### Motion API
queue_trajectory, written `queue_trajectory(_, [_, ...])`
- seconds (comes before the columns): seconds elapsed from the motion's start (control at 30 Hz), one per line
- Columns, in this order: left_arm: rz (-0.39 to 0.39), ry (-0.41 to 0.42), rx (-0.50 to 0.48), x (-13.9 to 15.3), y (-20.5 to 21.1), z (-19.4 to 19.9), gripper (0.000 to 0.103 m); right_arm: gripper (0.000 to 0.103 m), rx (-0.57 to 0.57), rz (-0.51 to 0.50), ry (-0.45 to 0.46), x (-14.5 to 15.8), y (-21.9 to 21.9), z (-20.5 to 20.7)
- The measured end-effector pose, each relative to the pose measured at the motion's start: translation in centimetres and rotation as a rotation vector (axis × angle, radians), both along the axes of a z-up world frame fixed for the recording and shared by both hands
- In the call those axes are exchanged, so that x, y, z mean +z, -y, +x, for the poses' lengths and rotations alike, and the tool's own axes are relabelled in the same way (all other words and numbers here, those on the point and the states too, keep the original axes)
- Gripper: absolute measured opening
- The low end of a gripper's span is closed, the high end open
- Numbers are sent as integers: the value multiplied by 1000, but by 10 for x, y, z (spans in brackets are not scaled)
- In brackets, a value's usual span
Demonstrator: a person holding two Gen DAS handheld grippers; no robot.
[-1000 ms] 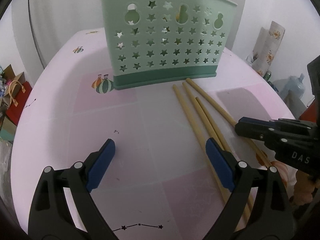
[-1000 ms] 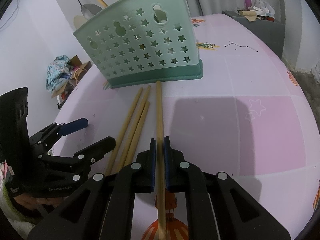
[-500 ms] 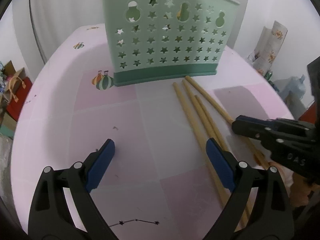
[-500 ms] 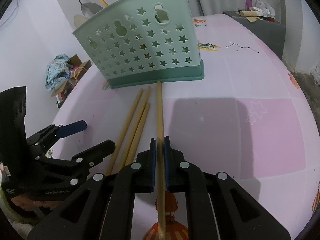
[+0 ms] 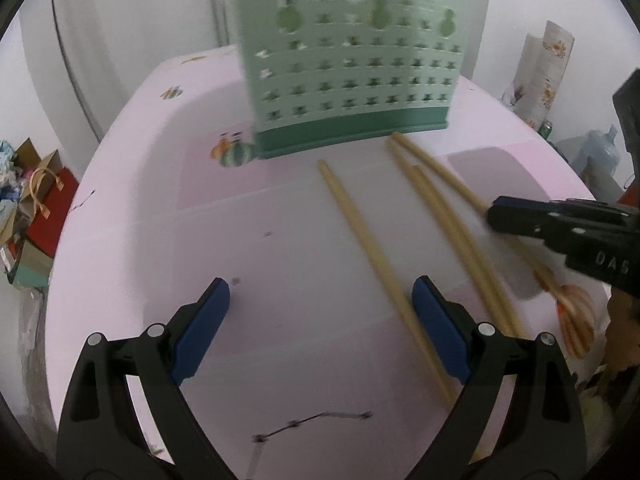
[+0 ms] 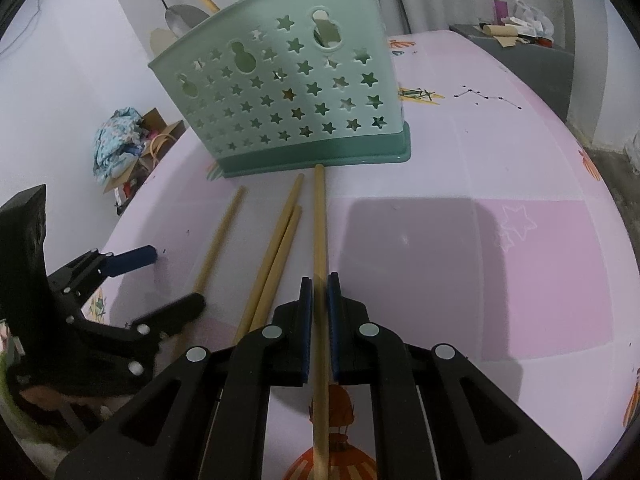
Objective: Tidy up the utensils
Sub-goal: 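Hold the chopstick in the right gripper while the left gripper grasps another chopstick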
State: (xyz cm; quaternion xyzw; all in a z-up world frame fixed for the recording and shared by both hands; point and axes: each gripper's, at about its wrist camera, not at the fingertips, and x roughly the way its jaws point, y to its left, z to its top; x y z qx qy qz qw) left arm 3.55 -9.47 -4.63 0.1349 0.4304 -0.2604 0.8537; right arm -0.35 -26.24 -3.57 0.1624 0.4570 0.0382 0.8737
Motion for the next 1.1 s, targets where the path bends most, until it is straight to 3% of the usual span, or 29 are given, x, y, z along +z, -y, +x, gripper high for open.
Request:
queue_trajectory(0.13, [-2, -2, 23, -1, -18, 3, 88, 8, 4, -16, 3, 0, -2, -1])
queue_trajectory(0.33, [-39, -7, 18, 2, -33, -3, 70, 8, 25, -44, -7, 2, -7, -4])
queue_trajectory(0.53, [-149, -95, 29, 10, -36, 22, 44, 8, 19, -47, -11, 3, -8, -8])
queue_trajectory(0.73, [-132, -74, 23, 8, -23, 50, 12, 8, 17, -50, -17, 3, -9, -9])
queue_trajectory(0.93, [-176, -94, -57, 6, -18, 39, 5, 8, 29, -62, -23, 4, -9, -14])
queue_trajectory(1.1, [-179, -112, -48, 7, -22, 29, 5, 8, 47, -79, -36, 5, -10, -20])
